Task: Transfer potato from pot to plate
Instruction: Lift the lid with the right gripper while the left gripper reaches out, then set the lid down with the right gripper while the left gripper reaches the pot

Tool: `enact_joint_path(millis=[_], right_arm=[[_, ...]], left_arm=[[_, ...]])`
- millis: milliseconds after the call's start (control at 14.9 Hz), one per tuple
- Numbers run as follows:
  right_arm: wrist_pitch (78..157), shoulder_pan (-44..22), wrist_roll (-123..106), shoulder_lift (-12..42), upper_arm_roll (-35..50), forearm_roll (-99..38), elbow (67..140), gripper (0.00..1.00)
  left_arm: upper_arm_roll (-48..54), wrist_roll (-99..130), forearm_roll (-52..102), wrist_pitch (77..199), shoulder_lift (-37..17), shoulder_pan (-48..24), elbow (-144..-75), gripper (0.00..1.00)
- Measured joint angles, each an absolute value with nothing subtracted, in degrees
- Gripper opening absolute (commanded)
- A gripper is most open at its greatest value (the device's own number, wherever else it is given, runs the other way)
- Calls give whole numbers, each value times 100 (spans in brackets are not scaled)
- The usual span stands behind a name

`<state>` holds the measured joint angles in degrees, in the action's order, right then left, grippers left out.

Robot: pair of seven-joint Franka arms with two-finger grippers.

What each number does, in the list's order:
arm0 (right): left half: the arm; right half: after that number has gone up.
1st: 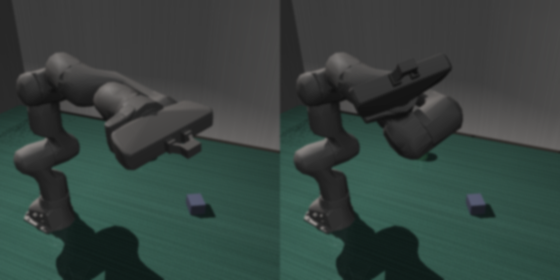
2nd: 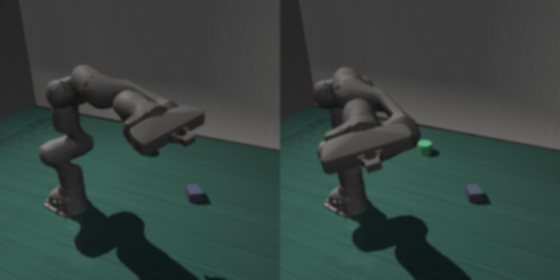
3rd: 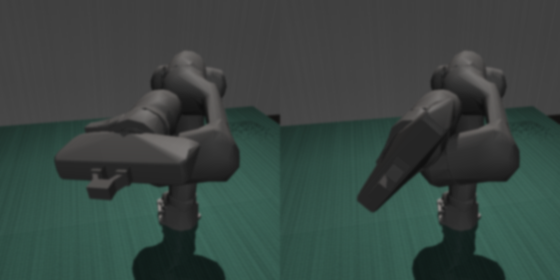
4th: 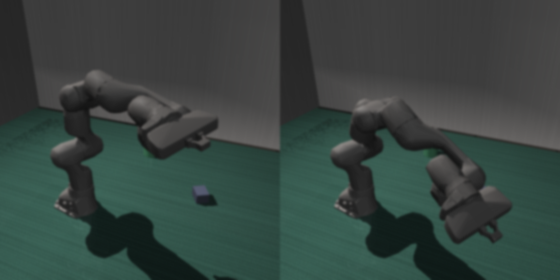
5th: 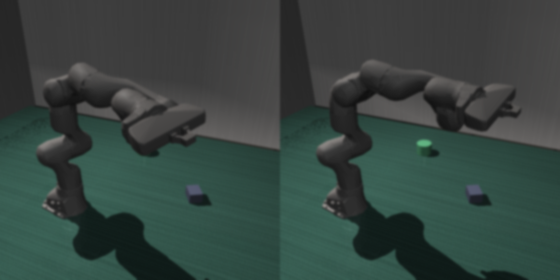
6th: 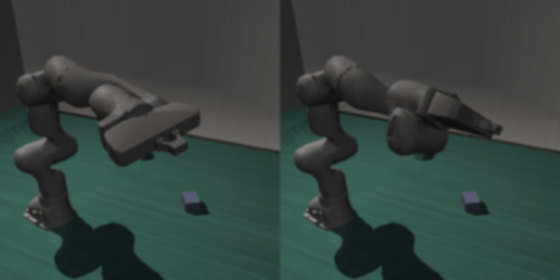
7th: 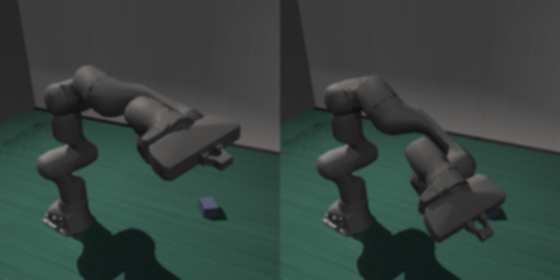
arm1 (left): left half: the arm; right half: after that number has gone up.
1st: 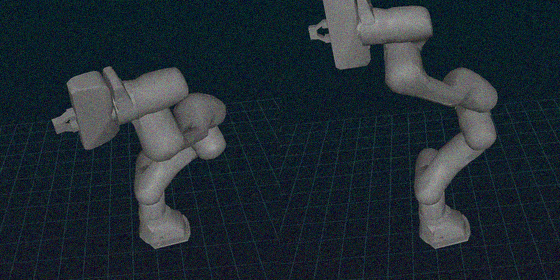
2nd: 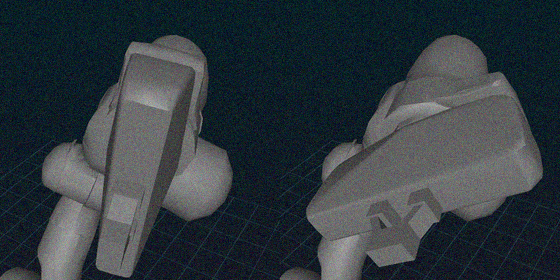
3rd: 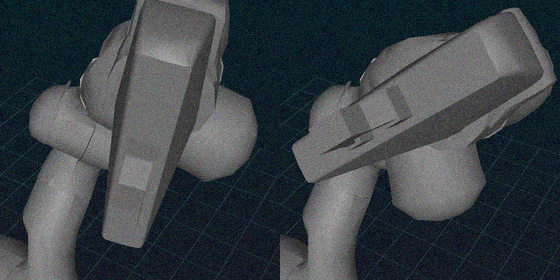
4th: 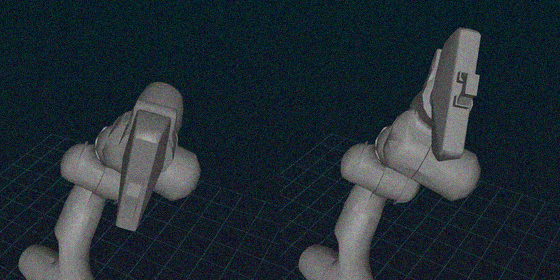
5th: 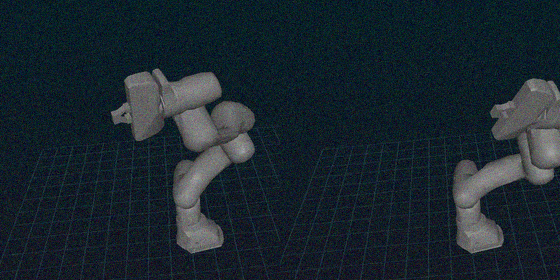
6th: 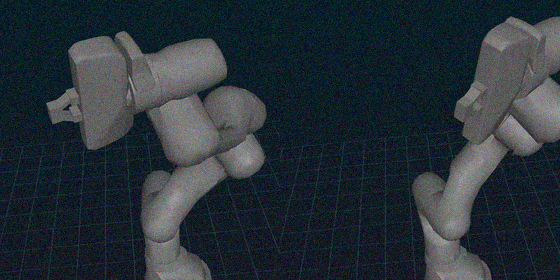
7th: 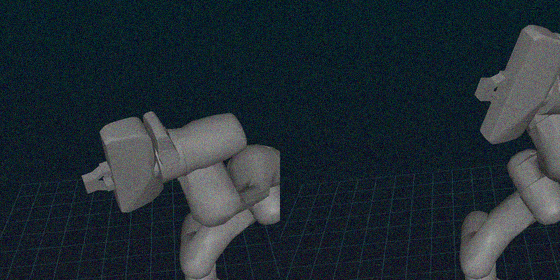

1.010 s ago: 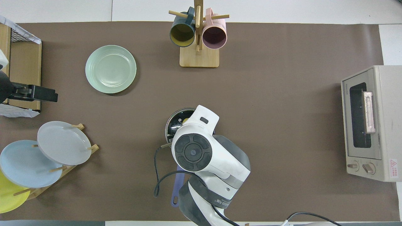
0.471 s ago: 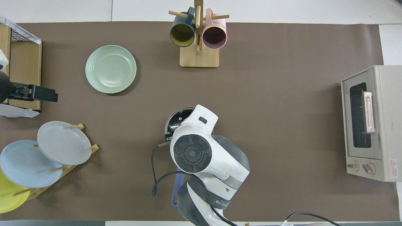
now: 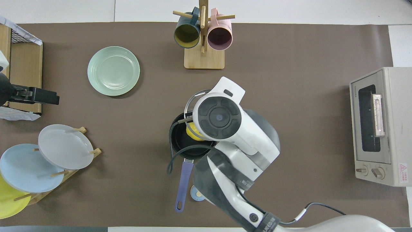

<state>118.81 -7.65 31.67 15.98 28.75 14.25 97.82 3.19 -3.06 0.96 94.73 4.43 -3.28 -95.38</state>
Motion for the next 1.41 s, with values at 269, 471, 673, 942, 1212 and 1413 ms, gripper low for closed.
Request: enact_joint_path(millis=[269, 471, 673, 942, 1212, 1413], right_arm=[[11621, 328, 1770, 1677, 2862, 1366, 9744, 46], [11412, 1154, 587, 1713, 2861, 1269, 9758, 46], [11367, 1841, -310, 1716, 2864, 1187, 9922, 46], [11982, 2186, -583, 1638, 2873, 1158, 10570, 47], [12613, 2293, -605, 1423, 2878, 1155, 11281, 47], [12860, 2513, -774, 1345, 2878, 1149, 11580, 50]], left_arm=[[320, -306, 96, 9495, 443, -333, -9538, 100], [325, -147, 97, 9523, 443, -514, -9545, 100], [343, 797, 98, 9548, 431, -1096, -9671, 100], [373, 2030, 169, 10115, 232, -2025, -10167, 100], [384, 3355, 194, 11157, -434, -2970, -10535, 100], [382, 3726, 195, 11801, -1049, -3349, -10571, 100]])
